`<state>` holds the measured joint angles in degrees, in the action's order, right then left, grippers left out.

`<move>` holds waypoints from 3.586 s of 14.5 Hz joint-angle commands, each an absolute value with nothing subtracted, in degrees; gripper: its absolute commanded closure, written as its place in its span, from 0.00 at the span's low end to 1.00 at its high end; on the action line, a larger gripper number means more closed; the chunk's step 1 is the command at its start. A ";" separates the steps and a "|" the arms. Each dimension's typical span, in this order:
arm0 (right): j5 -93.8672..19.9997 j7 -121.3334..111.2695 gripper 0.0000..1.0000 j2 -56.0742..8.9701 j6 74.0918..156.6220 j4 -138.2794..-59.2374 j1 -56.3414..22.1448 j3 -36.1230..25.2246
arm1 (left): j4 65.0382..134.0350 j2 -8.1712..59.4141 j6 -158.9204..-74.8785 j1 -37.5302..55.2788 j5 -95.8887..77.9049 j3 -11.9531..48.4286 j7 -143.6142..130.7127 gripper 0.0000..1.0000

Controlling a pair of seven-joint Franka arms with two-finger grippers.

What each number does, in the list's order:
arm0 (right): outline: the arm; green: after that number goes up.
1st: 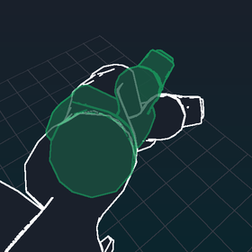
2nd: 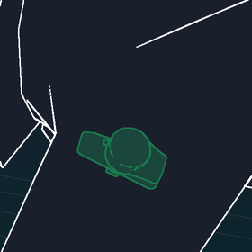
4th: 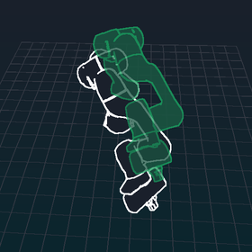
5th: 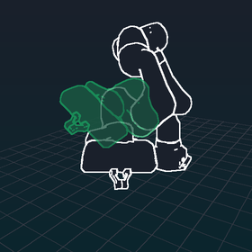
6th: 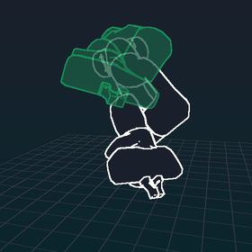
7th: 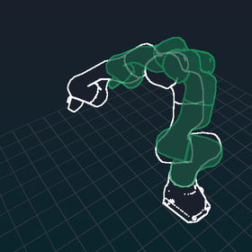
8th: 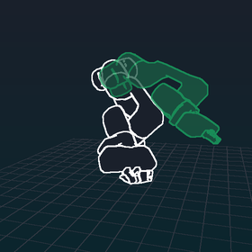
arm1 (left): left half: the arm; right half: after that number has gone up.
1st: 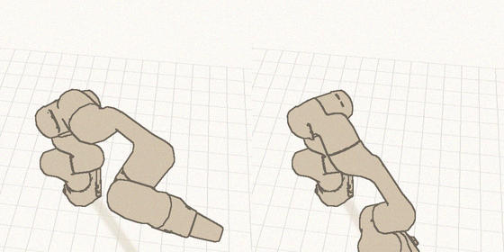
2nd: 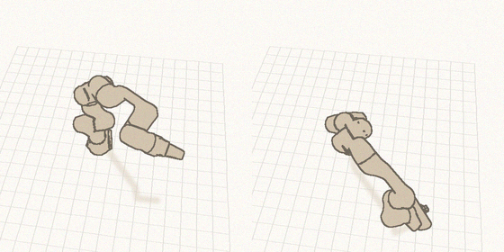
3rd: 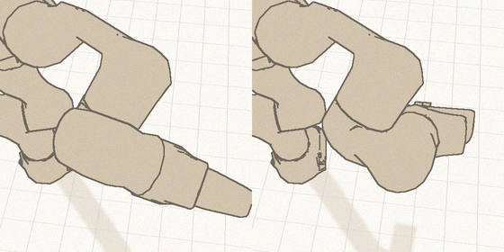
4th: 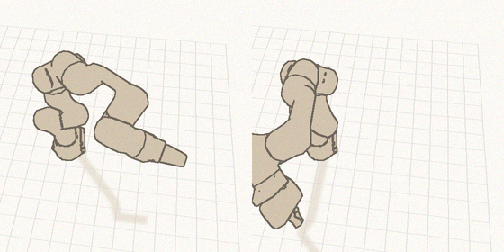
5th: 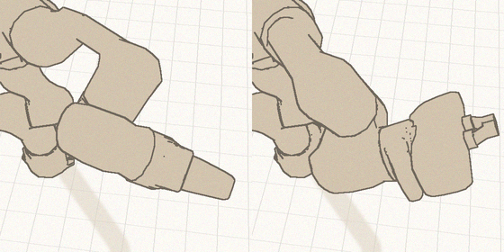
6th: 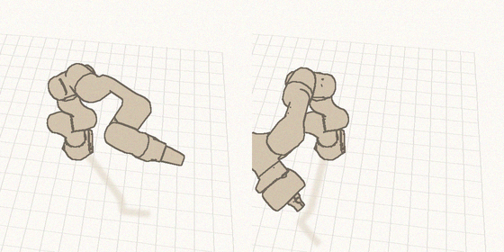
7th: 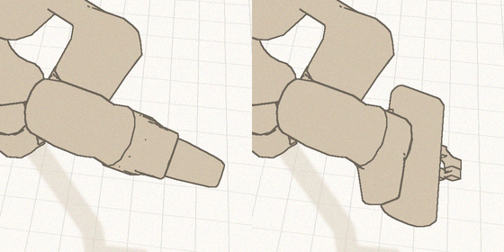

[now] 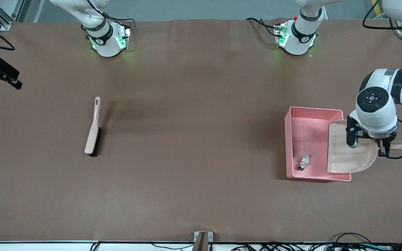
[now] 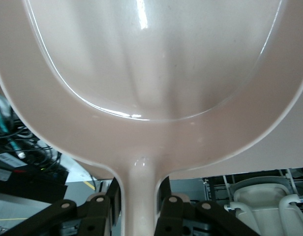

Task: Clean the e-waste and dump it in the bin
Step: 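Tilt the dustpan to dump the e-waste into the bin while the right lowers the brush, then carry the empty dustpan back beside the bin with the left gripper, then lower the dustpan onto the table and open the left gripper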

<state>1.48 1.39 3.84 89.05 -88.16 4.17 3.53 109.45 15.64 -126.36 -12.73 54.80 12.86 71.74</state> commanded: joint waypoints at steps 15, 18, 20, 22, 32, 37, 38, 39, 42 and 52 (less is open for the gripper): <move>1.58 1.41 0.00 4.57 86.40 -88.33 3.87 3.69 | 101.95 17.57 -125.86 0.43 27.07 16.96 57.94 0.99; 1.58 1.41 0.00 4.57 86.04 -88.42 3.87 3.69 | 101.95 20.82 -125.77 2.19 25.49 21.17 51.62 0.99; 1.58 1.41 0.00 4.48 86.22 -88.33 3.87 3.69 | 101.95 22.14 -125.77 4.73 25.40 21.71 48.53 0.99; 1.58 1.41 0.00 4.40 86.31 -88.33 3.87 3.69 | 101.87 24.51 -125.77 6.06 26.01 21.80 48.08 0.99; 1.58 1.41 0.00 4.39 86.04 -88.33 3.96 3.52 | 100.28 31.55 -125.95 12.48 27.07 22.41 42.29 0.99; 1.58 1.41 0.00 4.39 86.57 -88.33 3.96 3.52 | 99.14 34.45 -125.95 16.61 31.54 22.32 34.03 0.99; 1.67 1.41 0.00 4.39 86.49 -88.33 3.96 3.52 | 99.14 34.71 -125.95 17.22 32.68 22.32 32.97 0.99; 1.58 1.32 0.00 4.39 86.57 -88.33 3.96 3.52 | 99.14 35.06 -125.95 18.01 34.44 22.32 31.48 0.99; 1.58 1.32 0.00 4.39 86.49 -88.33 3.96 3.52 | 99.05 36.38 -125.95 18.98 38.14 22.41 27.78 0.99; 1.58 1.41 0.00 4.39 86.40 -88.33 4.13 3.52 | 99.32 37.27 -126.39 19.16 38.85 22.50 27.60 0.64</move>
